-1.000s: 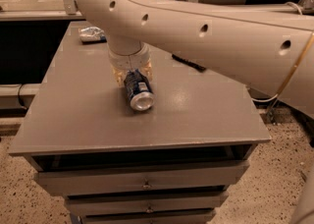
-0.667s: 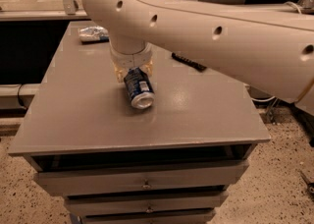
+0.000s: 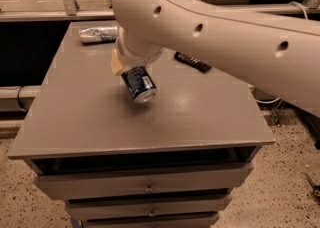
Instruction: Place pepsi can upright
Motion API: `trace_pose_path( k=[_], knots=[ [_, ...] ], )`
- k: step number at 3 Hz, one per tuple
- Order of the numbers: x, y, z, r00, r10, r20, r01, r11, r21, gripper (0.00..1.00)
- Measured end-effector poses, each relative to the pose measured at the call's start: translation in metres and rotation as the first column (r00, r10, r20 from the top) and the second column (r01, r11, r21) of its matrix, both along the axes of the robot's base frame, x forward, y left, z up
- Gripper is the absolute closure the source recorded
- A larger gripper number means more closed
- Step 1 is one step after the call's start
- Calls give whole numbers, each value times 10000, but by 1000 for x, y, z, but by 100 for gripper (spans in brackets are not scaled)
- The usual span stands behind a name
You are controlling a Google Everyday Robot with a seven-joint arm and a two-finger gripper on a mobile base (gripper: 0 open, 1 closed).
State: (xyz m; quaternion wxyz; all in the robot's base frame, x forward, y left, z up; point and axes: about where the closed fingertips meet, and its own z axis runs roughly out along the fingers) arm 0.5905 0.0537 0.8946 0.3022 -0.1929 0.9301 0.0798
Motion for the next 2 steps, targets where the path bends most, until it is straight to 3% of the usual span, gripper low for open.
trace_pose_path(
  k=[1, 2],
  knots=[
    [-8, 7, 18, 9802, 1391, 1412, -1545, 9824, 1048, 100],
    [-9, 19, 36, 9535, 1778, 2434, -2328, 9474, 2197, 100]
  ],
)
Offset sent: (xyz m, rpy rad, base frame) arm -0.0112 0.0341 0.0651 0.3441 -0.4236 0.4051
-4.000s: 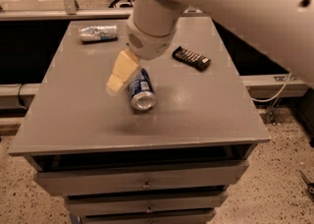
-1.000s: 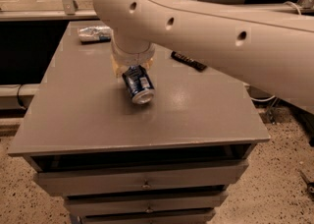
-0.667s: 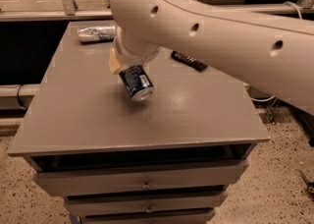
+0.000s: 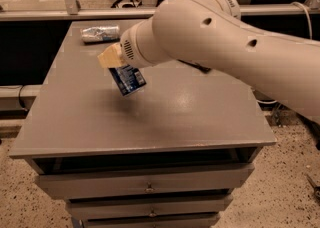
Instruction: Place pepsi can upright
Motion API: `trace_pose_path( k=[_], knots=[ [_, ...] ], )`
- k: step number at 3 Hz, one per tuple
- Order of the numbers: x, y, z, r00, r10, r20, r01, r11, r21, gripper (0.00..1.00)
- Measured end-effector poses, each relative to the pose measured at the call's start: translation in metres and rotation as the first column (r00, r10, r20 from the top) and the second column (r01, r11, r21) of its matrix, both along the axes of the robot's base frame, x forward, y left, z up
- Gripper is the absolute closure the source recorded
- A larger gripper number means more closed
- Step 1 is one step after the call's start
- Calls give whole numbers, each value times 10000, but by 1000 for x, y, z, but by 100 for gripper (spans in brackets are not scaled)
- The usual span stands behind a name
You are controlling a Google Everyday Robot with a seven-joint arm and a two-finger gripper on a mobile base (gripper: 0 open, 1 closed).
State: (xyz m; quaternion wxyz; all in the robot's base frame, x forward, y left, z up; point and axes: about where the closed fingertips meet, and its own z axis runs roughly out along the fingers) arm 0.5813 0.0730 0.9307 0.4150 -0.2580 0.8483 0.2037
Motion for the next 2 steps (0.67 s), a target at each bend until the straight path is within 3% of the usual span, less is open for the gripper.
trace_pose_path(
  k=[1, 2],
  knots=[
    [-3, 12, 21, 9965, 475, 690, -632, 9670, 2467, 100],
    [-4, 13, 22, 9963, 471, 717, -634, 9676, 2446, 100]
  ],
)
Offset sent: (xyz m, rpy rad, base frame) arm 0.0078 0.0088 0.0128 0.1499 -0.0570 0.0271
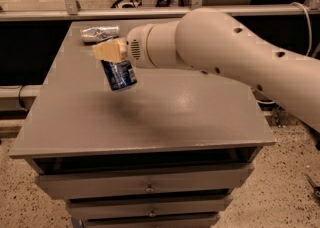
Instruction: Place pepsi can upright
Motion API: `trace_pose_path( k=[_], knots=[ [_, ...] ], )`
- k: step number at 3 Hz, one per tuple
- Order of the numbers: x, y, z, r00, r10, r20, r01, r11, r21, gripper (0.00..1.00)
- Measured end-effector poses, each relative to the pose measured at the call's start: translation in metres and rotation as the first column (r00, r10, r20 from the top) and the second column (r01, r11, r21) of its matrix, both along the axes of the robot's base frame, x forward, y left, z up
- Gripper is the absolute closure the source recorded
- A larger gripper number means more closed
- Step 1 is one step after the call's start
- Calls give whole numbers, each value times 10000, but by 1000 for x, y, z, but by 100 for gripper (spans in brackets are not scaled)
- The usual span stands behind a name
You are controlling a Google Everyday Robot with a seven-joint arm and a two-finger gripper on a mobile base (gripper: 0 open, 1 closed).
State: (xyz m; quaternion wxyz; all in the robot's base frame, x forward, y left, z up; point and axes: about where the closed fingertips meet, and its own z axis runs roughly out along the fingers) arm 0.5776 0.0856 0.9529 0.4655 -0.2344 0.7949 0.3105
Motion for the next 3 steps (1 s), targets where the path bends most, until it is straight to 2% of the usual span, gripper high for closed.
trace_pose_path(
  k=[1, 2, 3],
  knots=[
    [0, 5, 3, 9997, 96, 209, -98, 9999, 83, 100],
    [6, 16, -3, 9960, 311, 839, -346, 9986, 400, 100],
    [12, 35, -4, 9751, 756, 2083, -927, 9930, 736, 100]
  ],
)
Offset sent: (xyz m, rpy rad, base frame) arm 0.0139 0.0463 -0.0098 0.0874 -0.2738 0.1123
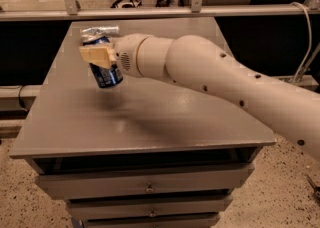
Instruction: Place pepsi can upright
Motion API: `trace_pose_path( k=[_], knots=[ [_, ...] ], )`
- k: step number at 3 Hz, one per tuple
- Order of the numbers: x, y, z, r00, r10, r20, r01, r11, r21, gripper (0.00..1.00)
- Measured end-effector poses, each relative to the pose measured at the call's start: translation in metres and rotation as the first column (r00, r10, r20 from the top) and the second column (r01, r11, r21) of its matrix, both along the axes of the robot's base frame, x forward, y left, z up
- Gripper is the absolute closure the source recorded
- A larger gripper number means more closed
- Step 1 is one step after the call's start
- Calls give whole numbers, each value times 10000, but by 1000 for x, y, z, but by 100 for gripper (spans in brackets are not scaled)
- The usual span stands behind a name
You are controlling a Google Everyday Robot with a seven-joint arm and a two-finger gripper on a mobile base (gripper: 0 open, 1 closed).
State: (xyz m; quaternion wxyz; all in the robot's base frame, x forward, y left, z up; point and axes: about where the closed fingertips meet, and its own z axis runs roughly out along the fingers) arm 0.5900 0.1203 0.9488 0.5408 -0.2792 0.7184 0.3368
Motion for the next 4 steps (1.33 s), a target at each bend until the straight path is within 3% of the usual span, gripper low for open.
trace_pose_path(
  k=[1, 2, 3, 4],
  knots=[
    [0, 11, -10, 9939, 548, 952, -552, 9985, 23, 100],
    [-4, 14, -24, 9870, 843, 1372, -854, 9963, 18, 100],
    [-7, 11, -35, 9856, 935, 1409, -972, 9951, 192, 85],
    [-14, 1, -45, 9864, 947, 1345, -1006, 9942, 378, 61]
  ],
)
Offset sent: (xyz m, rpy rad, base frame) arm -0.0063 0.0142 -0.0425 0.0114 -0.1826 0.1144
